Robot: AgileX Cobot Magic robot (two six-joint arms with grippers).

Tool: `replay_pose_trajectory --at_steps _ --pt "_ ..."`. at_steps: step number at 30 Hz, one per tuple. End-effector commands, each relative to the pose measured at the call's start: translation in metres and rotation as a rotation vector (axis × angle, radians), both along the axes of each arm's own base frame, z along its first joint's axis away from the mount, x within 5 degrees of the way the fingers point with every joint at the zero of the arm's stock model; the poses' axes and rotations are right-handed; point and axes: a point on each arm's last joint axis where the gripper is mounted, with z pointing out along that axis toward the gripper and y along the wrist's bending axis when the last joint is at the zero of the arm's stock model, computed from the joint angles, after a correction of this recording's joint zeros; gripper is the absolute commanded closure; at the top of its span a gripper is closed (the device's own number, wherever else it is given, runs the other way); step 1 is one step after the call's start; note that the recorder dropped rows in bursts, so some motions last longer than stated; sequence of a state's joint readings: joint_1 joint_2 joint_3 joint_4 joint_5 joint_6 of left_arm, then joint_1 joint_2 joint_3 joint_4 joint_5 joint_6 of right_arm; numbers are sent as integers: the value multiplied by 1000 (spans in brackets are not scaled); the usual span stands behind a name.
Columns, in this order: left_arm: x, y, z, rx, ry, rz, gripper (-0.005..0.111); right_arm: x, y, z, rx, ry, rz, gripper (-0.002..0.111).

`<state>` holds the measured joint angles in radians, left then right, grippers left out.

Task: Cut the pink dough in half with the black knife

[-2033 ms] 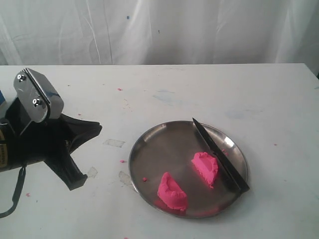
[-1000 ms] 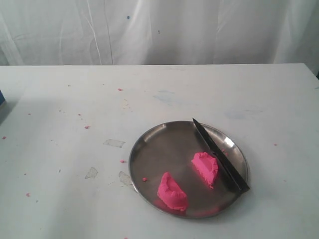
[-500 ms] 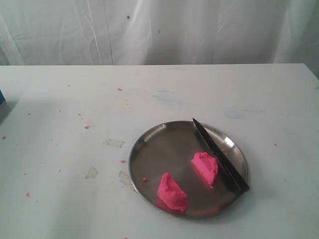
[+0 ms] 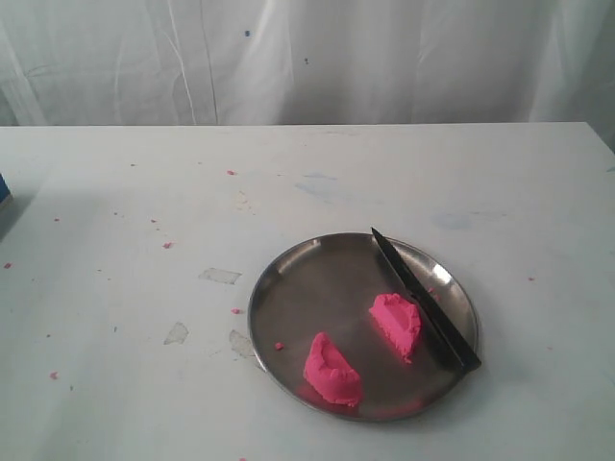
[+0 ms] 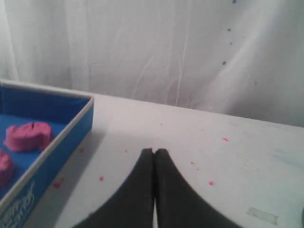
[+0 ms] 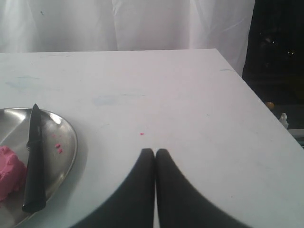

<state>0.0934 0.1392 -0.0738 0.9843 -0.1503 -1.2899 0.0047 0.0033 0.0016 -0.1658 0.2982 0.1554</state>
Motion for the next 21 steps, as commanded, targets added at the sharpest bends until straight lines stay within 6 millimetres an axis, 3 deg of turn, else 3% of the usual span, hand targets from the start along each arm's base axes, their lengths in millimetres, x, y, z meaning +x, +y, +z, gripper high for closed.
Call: replay_pose_trajectory --at_steps 1,4,15,21 --pt "-9 5 -21 -140 -23 68 107 0 0 1 -1 -13 -5 108" --pt "-11 6 -20 -146 -46 84 107 0 0 1 -7 -13 -3 108" --pt "-10 -15 -7 -149 -172 -156 107 0 0 1 -9 -13 -4 108" --pt "-11 -8 -3 -81 -187 -85 107 0 0 1 -9 -13 -4 108"
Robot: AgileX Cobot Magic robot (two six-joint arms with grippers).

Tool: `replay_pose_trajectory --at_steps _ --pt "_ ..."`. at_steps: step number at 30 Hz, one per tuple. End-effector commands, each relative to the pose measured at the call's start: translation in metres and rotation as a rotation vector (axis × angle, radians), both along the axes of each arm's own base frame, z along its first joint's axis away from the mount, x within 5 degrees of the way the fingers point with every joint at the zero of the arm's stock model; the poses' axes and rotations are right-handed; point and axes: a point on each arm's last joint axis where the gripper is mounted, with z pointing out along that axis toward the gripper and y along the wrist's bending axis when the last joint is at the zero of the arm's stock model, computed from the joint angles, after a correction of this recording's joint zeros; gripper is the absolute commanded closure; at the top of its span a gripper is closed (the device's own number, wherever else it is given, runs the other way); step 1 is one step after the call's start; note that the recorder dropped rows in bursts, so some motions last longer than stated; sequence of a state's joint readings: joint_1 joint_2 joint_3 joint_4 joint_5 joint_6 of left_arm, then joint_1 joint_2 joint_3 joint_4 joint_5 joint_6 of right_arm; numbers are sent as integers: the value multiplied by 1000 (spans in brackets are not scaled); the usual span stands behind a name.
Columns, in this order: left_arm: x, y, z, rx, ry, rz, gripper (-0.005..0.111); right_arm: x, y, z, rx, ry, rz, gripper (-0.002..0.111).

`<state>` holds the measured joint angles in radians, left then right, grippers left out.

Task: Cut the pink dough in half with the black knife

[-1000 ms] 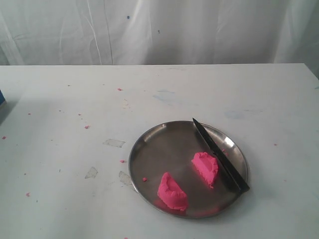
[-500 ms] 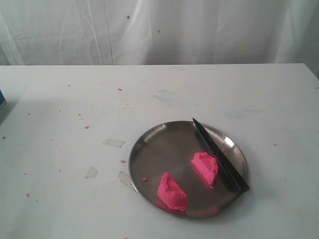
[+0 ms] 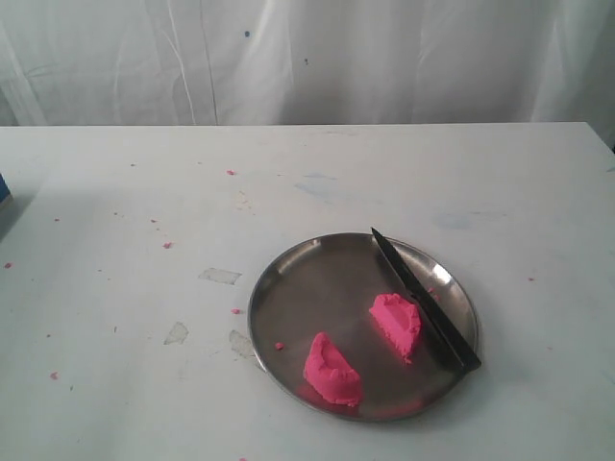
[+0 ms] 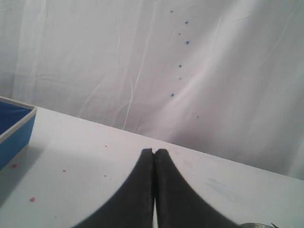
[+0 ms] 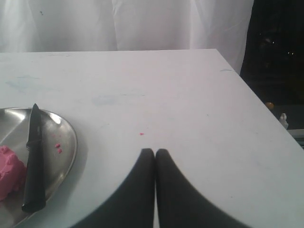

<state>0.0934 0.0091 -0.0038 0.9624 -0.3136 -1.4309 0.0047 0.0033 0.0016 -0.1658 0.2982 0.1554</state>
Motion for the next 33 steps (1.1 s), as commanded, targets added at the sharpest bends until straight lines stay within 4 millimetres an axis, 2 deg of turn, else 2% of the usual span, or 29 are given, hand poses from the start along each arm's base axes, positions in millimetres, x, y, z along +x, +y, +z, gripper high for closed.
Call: replay_pose_trajectory --at_steps 1,6,9,11,17,20,21,23,26,33 --pt "-1 6 3 99 -5 81 107 0 0 1 -9 -13 -4 108" --pt "-1 9 -4 317 84 131 107 0 0 1 -9 -13 -4 108" --pt "-1 9 -16 367 208 110 107 0 0 1 -9 -13 -4 108" --pt "-2 8 -26 353 318 86 107 0 0 1 -9 -13 -4 108" --pt "-12 -6 -58 91 652 -85 107 0 0 1 -9 -13 -4 108" --pt "-8 -16 -48 64 524 -184 107 0 0 1 -9 -13 -4 108" --pt "-7 -12 -48 238 506 -159 107 0 0 1 -9 -13 -4 108" --pt "-8 -3 -51 376 545 -88 107 0 0 1 -9 -13 -4 108" --pt "-8 -2 -51 322 554 -69 107 0 0 1 -9 -13 -4 108" --pt "-7 -1 -48 346 511 -53 107 0 0 1 -9 -13 -4 108"
